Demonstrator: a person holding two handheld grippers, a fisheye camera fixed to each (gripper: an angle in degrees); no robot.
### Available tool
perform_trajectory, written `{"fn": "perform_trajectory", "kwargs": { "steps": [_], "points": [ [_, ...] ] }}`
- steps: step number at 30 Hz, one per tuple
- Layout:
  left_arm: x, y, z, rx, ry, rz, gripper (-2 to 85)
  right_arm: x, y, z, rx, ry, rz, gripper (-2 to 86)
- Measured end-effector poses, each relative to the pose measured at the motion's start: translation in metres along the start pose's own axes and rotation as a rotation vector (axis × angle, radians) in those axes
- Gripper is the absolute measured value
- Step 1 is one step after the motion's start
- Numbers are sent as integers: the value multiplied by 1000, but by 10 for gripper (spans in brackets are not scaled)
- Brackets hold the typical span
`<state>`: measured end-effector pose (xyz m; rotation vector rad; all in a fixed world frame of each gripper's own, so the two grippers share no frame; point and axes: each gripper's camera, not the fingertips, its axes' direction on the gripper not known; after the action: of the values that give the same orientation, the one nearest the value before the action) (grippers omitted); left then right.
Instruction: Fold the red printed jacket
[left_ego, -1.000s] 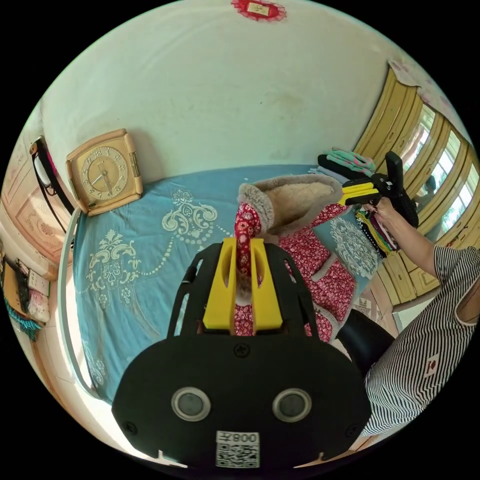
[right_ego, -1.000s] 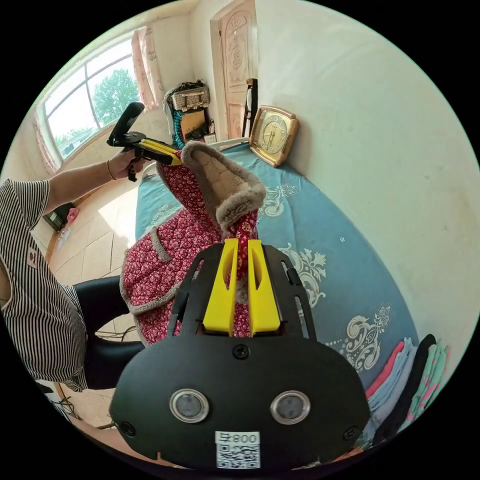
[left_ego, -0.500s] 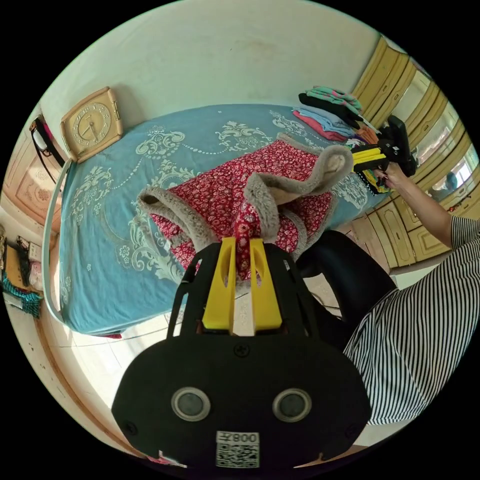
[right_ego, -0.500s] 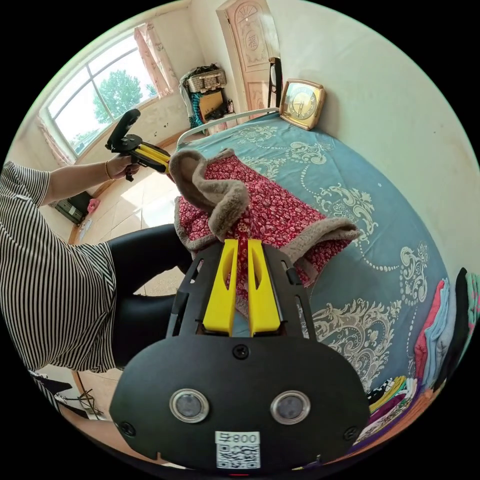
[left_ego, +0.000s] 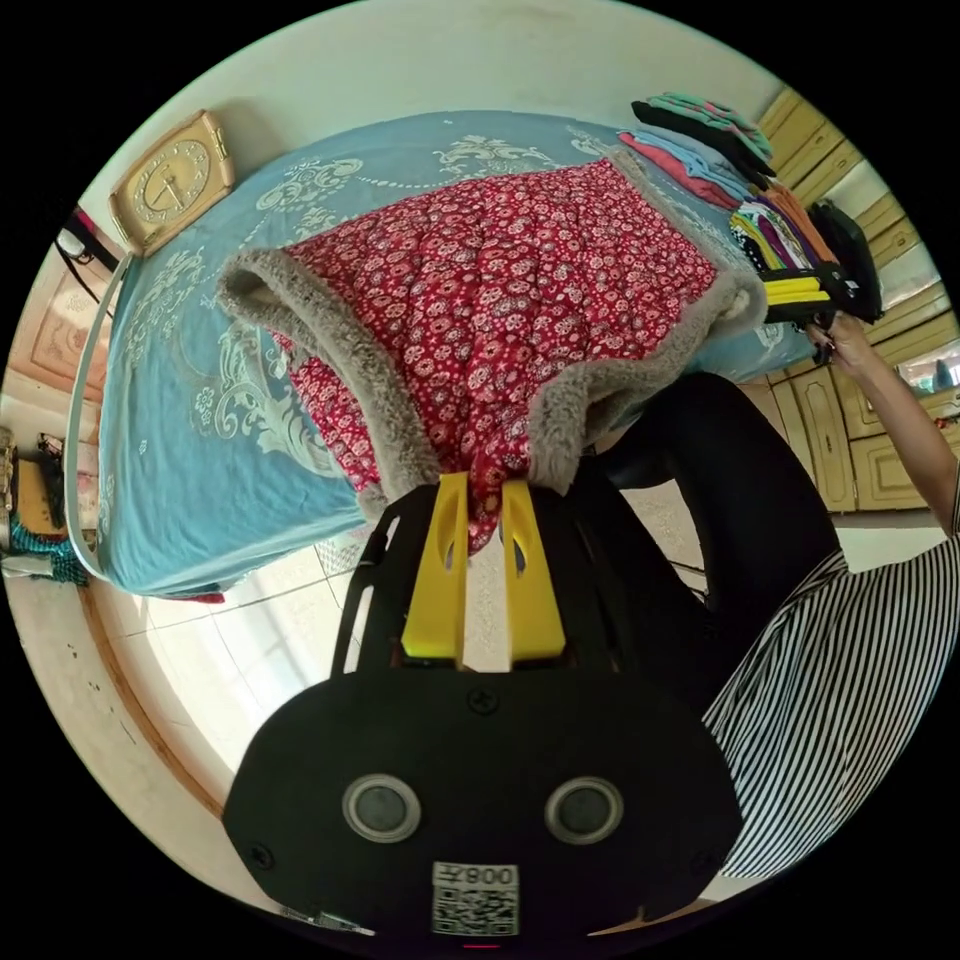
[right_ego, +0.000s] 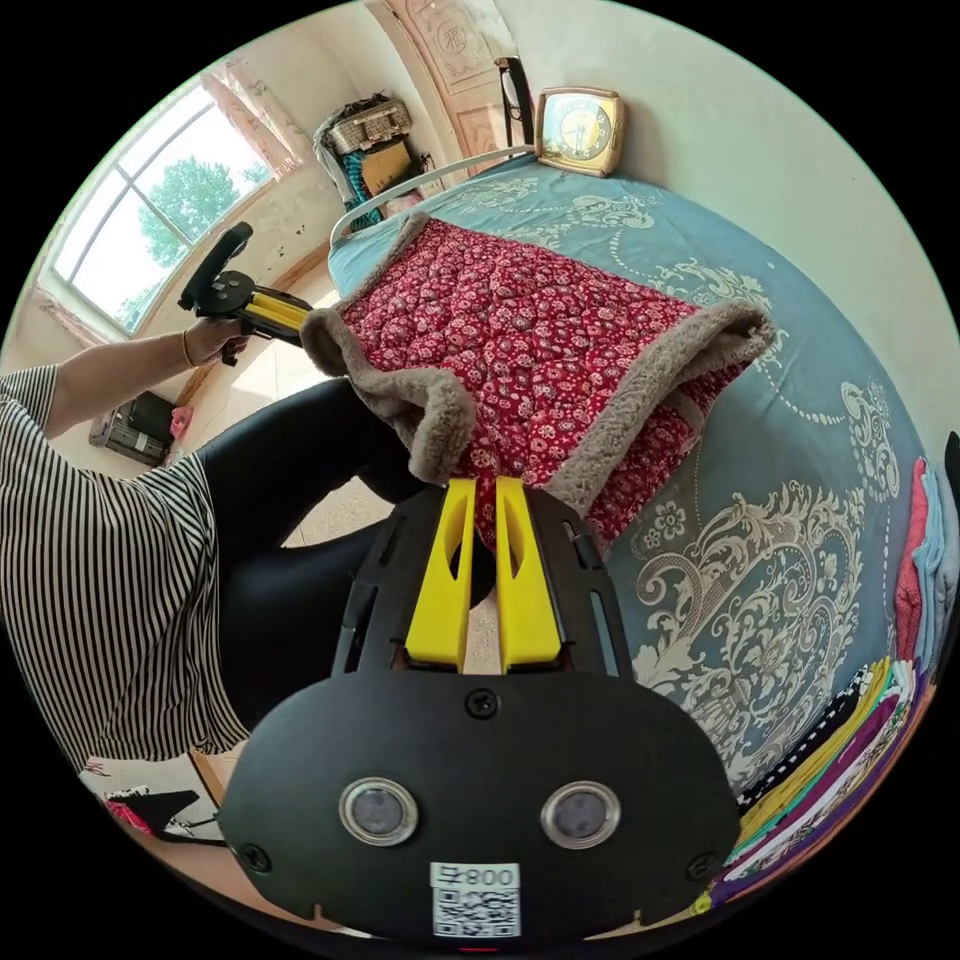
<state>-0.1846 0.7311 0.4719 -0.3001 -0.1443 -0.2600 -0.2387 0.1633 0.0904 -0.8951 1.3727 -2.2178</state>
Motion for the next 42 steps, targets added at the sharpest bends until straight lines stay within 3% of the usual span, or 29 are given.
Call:
{"fn": "perform_trajectory", "kwargs": {
  "steps": [9,14,21,24,32,42],
  "points": [
    [-5,41,-26,57,46,-49,63,14,33,18,-9,-10,91,50],
    [-20,86,-46,190,204,-138,71,19,52,20,1,-9,121,57],
    [-55,113,-29,170,285,-241,72,30,70,20,23,-29,154,62],
    [-70,125,-21,166,376,-280,71,36,77,17,19,-36,154,64],
    [-118,199,-10,400,710,-497,43,64,105,0,105,-136,262,74],
    [-91,140,3,348,655,-367,6,114,168,-49,344,-403,482,52]
  ]
}}
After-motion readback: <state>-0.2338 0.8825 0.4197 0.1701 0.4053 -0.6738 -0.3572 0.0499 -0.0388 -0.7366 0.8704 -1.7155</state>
